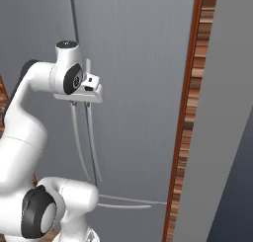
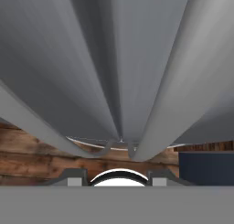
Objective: There is a bowl on the dining counter. Grab a lemon wedge from the fridge and place it in the bowl. Then get the liquor bottle and glass cup from the cabinet and place them next to the bowl.
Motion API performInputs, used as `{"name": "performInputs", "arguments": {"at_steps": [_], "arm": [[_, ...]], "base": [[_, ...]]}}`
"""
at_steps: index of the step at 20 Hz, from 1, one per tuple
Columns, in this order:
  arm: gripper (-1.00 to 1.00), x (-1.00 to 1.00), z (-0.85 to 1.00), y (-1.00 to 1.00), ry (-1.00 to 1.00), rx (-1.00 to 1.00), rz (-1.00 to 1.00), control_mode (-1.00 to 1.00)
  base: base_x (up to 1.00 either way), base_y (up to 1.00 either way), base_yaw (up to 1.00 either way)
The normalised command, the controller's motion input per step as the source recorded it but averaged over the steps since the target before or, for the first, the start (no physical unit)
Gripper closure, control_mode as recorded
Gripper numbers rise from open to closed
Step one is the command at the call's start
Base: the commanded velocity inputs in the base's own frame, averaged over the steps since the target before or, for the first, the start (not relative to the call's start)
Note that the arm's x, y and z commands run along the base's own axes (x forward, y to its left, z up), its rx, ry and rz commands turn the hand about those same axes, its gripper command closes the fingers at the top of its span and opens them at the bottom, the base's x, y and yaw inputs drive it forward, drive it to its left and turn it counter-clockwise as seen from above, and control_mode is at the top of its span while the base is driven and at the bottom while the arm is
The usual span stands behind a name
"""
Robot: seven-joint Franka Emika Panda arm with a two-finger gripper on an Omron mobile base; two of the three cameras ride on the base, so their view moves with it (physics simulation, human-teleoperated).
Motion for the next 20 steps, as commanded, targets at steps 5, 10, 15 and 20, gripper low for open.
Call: {"name": "performInputs", "arguments": {"at_steps": [5, 10, 15, 20], "arm": [[-1.0, 0.0, 0.0, 0.0, 0.0, 0.0, 0.0, 1.0], [-1.0, 0.0, 0.0, 0.0, 0.0, 0.0, 0.0, 1.0], [-1.0, 0.0, 0.0, 0.0, 0.0, 0.0, 0.0, 1.0], [-1.0, 0.0, 0.0, 0.0, 0.0, 0.0, 0.0, 1.0]], "base": [[0.0, 0.0, 0.0], [-0.4, 0.0, 0.0], [-0.79, -0.02, -0.03], [-0.65, 0.0, -0.02]]}}
